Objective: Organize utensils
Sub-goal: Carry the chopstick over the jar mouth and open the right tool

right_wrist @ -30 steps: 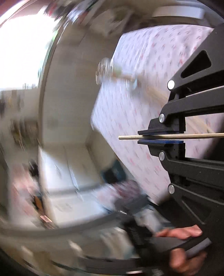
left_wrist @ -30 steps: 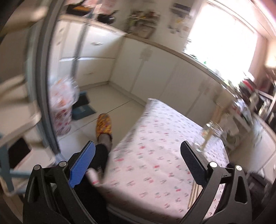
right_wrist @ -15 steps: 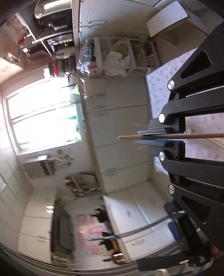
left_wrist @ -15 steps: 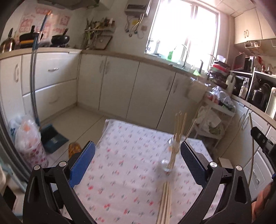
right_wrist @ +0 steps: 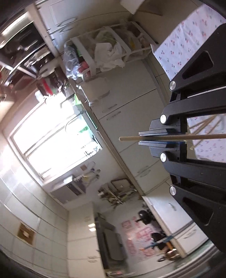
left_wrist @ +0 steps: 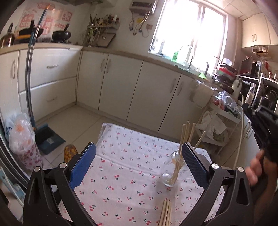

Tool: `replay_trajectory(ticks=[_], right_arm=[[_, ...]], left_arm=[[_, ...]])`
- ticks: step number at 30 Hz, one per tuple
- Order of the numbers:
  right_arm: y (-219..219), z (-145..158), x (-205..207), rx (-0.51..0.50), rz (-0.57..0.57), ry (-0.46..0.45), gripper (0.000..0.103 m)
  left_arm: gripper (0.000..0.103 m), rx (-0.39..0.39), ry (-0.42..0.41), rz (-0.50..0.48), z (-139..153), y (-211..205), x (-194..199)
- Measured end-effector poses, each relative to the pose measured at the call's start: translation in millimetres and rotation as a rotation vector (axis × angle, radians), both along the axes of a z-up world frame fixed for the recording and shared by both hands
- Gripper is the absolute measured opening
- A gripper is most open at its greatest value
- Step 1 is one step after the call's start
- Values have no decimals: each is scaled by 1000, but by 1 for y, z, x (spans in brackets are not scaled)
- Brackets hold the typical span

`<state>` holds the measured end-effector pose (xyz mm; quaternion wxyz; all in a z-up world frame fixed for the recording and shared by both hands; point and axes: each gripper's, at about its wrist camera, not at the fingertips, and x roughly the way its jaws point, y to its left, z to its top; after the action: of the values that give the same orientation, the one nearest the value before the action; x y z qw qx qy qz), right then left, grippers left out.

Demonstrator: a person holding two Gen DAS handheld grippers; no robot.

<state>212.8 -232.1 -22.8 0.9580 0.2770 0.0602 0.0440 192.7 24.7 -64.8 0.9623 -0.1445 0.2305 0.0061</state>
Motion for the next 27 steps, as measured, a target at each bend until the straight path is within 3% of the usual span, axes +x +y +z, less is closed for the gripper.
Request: replay_trajectory(ticks=[7,13,19,27], right_arm=[[5,-15,56,34,-61,2,6],[23,-30,84,-49,-74,18,6],[36,-50,95,-139,-49,78,6],[42,-61,87,-186,-6,84,6]], left_arm=[[95,-16,59,0,-29,6,17],[95,-41,92,5,-43,13,26],[95,-50,111,5,-50,17,31],[95,-58,126,13,-53,18,34]])
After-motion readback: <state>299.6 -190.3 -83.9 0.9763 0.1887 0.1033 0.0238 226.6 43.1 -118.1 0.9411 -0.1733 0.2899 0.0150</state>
